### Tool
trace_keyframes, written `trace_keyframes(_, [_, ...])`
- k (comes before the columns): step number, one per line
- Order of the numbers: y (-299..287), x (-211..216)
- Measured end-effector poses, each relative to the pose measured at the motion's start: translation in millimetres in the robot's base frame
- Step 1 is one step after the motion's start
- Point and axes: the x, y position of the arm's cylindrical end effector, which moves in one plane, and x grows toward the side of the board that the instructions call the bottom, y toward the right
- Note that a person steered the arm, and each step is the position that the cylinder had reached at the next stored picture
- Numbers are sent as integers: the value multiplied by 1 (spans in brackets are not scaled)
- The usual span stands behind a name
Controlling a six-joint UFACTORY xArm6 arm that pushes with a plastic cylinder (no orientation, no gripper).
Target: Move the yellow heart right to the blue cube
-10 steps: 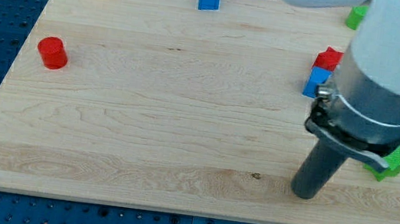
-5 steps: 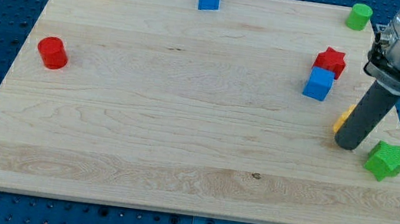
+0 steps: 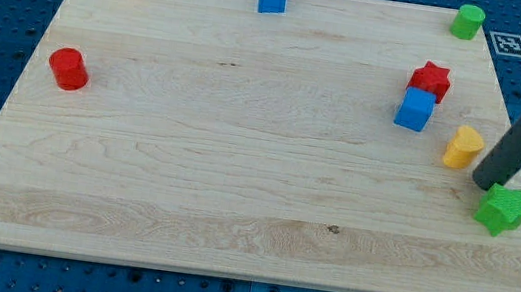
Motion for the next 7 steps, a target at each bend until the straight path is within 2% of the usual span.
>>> trace_keyframes(2, [-39,-6])
trace_keyframes(3, [-35,-31])
trace_keyframes(4, [-17,-48])
trace_keyframes(5, [-21,-28])
trace_keyframes(6, [8,-19])
trace_keyframes(7, [39,-36])
